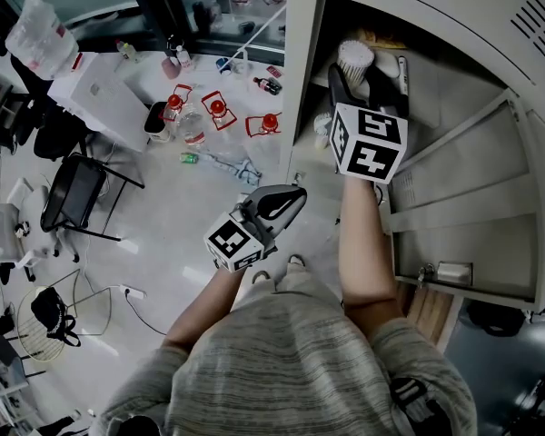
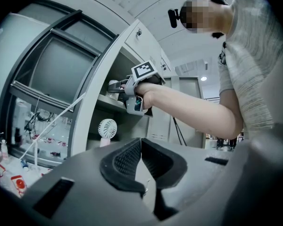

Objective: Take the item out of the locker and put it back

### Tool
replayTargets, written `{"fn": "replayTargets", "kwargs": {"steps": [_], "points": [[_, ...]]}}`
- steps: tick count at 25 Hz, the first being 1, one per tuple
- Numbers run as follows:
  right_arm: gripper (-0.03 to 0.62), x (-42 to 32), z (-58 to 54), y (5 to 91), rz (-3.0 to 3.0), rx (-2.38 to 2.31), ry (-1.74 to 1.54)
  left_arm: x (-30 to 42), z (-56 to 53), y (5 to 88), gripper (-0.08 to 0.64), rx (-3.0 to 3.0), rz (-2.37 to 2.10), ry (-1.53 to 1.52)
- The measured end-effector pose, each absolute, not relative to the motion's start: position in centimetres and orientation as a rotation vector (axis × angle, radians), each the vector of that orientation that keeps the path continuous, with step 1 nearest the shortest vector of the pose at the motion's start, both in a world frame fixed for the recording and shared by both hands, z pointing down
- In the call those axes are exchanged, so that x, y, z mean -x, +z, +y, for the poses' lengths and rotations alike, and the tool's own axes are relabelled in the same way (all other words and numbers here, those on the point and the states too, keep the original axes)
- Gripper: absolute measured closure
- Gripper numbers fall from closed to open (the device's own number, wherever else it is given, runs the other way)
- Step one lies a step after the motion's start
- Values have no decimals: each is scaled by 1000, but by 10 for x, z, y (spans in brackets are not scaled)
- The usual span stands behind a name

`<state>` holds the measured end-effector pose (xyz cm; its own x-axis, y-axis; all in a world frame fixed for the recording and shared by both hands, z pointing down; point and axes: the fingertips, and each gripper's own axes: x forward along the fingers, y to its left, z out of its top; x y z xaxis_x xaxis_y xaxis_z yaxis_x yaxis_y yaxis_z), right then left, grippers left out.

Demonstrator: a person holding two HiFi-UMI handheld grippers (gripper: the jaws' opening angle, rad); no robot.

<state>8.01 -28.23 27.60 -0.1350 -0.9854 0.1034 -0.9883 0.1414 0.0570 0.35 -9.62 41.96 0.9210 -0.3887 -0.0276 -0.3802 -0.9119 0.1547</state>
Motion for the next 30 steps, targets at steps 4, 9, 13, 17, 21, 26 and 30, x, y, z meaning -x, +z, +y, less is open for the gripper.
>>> {"fn": "replayTargets", "kwargs": {"steps": [4,9,13,17,21,26,30], "points": [[345,-81,-280,276,-2312,-2001,27,-4,-95,421,551,-2932,-597,-82],[345,-82,-270,269,-2341,-2005,-11,-4,-94,419,551,-2937,-595,-88],[345,-81,-254,258,-2373,-2001,-54,-6,-93,418,551,-2942,-580,-91],[345,-80,-231,249,-2414,-1984,-104,-9,-92,416,551,-2950,-567,-94],[345,-81,-213,254,-2431,-1964,-118,-13,-91,417,551,-2947,-560,-93],[347,-88,-193,274,-2412,-1963,-126,-17,-88,421,551,-2945,-543,-79],[347,-102,-181,294,-2365,-2009,-113,-19,-84,423,551,-2942,-525,-67]]}}
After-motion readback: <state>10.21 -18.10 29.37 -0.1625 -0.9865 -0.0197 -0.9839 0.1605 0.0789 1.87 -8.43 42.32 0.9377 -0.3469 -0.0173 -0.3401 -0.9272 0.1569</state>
